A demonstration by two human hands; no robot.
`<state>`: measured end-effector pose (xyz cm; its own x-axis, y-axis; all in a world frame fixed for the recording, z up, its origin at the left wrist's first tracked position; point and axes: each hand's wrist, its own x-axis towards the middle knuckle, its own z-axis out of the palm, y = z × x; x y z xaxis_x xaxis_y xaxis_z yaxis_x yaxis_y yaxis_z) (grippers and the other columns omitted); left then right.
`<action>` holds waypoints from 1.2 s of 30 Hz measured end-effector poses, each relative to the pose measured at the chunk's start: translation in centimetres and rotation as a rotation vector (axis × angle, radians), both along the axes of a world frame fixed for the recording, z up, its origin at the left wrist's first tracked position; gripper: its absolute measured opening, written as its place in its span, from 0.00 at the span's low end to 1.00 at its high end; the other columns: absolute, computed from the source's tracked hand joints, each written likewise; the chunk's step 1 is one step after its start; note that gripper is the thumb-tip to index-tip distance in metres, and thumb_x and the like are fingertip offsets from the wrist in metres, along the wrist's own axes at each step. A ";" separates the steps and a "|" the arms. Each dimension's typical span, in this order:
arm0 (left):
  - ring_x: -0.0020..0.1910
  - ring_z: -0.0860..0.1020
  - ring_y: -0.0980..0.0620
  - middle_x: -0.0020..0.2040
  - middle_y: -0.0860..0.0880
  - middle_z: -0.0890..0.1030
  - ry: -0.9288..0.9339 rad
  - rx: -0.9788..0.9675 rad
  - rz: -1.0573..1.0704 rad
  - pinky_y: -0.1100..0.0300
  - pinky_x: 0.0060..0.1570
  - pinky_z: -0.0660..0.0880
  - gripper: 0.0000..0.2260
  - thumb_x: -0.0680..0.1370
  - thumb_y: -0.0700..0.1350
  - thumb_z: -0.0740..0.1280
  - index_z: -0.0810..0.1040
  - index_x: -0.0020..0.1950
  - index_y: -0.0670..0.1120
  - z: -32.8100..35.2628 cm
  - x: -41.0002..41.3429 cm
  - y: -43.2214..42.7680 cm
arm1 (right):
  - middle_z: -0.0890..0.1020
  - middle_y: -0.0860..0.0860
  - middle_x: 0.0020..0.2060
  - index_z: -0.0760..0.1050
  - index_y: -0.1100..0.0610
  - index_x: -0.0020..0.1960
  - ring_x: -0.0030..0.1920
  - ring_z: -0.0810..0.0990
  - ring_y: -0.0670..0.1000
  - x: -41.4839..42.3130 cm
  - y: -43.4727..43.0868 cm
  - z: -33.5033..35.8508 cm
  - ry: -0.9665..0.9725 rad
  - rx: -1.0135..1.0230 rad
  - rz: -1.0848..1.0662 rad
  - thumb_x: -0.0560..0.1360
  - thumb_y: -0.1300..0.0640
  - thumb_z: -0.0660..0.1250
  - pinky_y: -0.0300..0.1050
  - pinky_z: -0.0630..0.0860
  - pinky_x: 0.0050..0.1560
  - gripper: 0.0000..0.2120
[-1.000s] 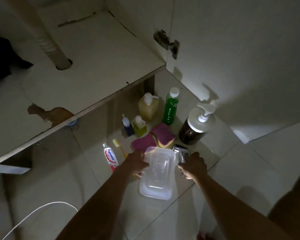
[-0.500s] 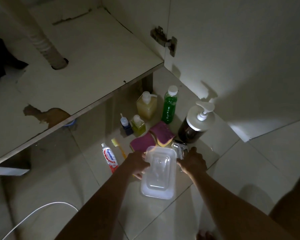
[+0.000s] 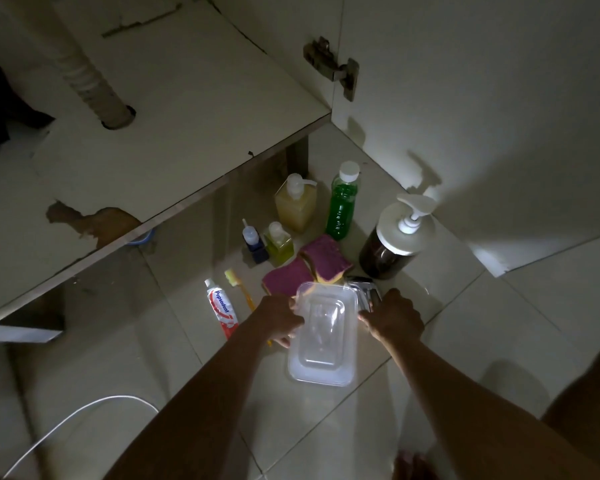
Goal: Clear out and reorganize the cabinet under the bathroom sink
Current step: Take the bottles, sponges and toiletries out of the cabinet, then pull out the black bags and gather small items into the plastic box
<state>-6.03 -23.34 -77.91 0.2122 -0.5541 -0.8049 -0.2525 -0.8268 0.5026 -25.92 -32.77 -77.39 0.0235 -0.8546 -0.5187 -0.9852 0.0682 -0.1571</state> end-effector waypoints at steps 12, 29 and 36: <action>0.50 0.84 0.43 0.52 0.41 0.83 -0.114 0.073 -0.067 0.55 0.42 0.83 0.15 0.80 0.45 0.66 0.77 0.64 0.41 6.0 2.4 -0.8 | 0.80 0.56 0.59 0.75 0.57 0.61 0.61 0.79 0.58 2.8 -1.9 8.1 0.061 0.047 0.357 0.74 0.51 0.66 0.46 0.75 0.58 0.17; 0.58 0.77 0.48 0.60 0.45 0.79 -0.924 -0.536 0.692 0.65 0.51 0.73 0.18 0.70 0.52 0.76 0.80 0.56 0.47 25.6 38.9 11.0 | 0.76 0.50 0.47 0.72 0.55 0.64 0.49 0.78 0.52 46.8 4.2 24.0 -0.784 -0.092 0.877 0.75 0.47 0.71 0.38 0.72 0.44 0.21; 0.76 0.53 0.36 0.77 0.41 0.43 -1.178 -0.428 0.846 0.38 0.69 0.65 0.49 0.63 0.55 0.80 0.52 0.75 0.56 23.8 45.6 14.1 | 0.60 0.61 0.73 0.48 0.52 0.80 0.70 0.66 0.63 57.4 6.3 23.1 -0.906 0.045 0.755 0.73 0.51 0.74 0.54 0.73 0.65 0.46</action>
